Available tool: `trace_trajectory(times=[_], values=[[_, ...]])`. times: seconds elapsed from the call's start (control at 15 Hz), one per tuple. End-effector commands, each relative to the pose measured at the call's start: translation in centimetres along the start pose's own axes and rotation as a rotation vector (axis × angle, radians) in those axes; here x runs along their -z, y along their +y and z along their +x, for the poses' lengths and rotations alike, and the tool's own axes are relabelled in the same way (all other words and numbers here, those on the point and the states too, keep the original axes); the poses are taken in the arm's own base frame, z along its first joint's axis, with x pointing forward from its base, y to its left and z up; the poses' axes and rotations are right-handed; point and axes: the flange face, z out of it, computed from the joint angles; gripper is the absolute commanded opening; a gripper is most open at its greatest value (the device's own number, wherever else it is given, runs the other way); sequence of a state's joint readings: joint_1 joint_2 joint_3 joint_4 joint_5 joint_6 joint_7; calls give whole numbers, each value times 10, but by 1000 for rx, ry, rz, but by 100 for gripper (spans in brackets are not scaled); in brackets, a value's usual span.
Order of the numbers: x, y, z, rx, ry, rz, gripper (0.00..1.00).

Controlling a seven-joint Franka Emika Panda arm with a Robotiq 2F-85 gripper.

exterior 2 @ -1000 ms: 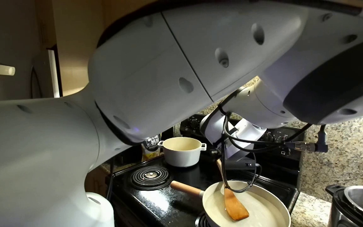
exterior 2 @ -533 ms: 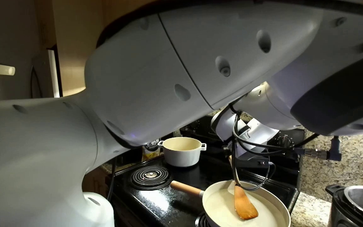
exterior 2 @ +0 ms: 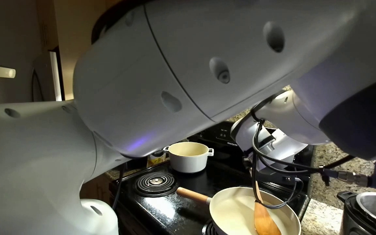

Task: Stir the contents of the pan with the wooden spoon

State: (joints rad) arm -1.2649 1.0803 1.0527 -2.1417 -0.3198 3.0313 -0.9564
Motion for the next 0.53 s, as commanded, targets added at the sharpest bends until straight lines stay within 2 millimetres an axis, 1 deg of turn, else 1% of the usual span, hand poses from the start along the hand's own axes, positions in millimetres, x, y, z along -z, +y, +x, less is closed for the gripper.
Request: trace_trajectory(times=[0.0,0.27,0.47], values=[[3,-17,-15,11,-12,43,10],[-13,-38,-16,1,-32,102,10],[-27,-53,-7,22,-55,140,10]])
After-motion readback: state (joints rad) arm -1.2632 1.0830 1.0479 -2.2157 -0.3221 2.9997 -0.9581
